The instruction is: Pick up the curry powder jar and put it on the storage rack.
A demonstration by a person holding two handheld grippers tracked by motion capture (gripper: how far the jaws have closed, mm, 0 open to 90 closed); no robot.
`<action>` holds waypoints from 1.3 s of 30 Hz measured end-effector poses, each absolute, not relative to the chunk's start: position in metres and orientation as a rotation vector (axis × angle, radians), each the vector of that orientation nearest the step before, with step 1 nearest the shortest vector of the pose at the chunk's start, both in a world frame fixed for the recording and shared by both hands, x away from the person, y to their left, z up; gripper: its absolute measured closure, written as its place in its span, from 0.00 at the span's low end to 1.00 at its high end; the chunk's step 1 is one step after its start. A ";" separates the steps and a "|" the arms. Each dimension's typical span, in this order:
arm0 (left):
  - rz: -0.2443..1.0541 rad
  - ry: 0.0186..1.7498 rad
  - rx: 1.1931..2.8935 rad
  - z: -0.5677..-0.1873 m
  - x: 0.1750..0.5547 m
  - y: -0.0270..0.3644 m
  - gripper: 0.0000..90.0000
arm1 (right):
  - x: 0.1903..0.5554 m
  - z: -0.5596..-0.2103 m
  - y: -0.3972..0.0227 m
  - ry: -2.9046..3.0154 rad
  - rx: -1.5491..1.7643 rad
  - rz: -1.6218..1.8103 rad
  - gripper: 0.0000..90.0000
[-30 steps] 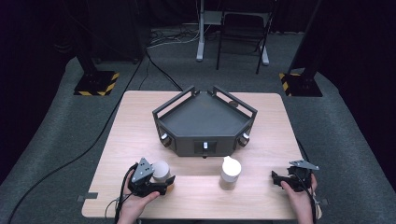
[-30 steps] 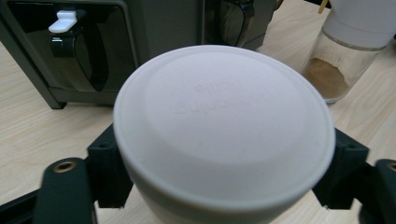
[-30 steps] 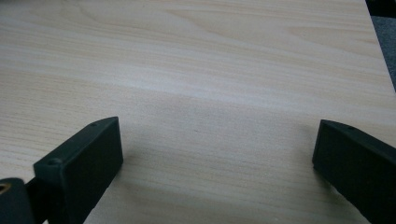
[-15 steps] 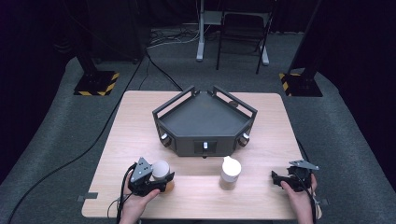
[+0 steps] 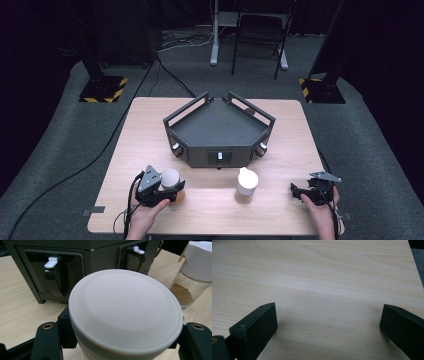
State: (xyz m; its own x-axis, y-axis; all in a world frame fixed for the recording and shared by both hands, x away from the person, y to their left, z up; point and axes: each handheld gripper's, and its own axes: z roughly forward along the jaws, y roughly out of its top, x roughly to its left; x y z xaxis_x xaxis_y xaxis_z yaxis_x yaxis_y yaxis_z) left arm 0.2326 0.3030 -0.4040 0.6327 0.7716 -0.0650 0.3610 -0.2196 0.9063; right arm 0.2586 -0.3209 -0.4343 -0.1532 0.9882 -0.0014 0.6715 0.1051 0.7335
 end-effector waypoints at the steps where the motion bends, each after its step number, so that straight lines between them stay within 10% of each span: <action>1: 0.501 0.908 1.820 -0.403 0.232 0.303 0.37 | 0.259 -0.434 -0.321 1.884 1.614 0.822 0.01; 39: 0.553 0.884 1.811 -0.350 0.255 0.284 0.37 | 0.259 -0.434 -0.321 1.885 1.616 0.821 0.00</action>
